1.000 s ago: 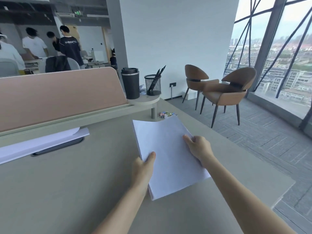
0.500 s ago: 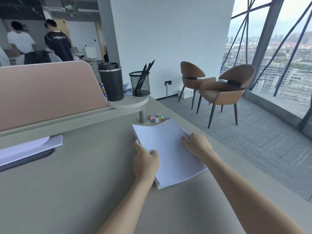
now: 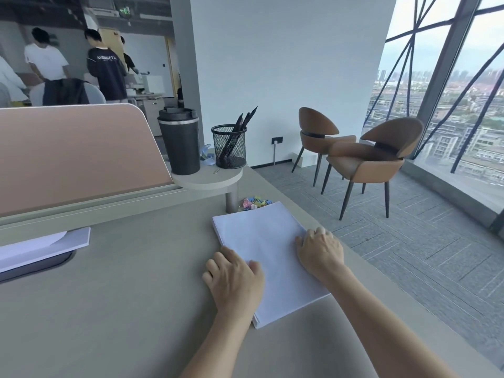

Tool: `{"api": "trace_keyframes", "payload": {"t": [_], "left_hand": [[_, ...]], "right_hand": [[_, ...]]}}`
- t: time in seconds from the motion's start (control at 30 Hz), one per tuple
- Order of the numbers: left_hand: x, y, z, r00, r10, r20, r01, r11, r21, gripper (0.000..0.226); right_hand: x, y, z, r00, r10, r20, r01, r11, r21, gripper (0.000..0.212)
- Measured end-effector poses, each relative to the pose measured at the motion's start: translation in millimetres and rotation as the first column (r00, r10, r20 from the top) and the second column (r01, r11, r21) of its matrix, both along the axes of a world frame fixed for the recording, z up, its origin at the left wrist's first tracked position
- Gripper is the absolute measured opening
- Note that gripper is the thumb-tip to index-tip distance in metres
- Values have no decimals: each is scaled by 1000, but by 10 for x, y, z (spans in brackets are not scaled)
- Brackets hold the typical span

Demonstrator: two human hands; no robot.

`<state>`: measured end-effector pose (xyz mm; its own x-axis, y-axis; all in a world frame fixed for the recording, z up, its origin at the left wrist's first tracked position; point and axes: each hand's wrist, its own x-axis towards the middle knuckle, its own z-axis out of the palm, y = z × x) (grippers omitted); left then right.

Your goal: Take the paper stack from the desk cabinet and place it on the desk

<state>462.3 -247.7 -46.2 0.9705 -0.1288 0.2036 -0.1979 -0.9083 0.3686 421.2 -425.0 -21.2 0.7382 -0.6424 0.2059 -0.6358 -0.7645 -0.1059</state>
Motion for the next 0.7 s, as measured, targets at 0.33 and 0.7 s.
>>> {"api": "trace_keyframes", "payload": {"t": [0.33,0.7], "left_hand": [[5,187,159,988,-48,-147,-10,929,-369,53],[-590,1794,1501,920,-390,48,296,609,-736,18]], "right_hand": [[-16,84,171,998,-19,-54,18,999,-27,56],[-1049,1458,1585,719,297,628,-366,930,-20,32]]}}
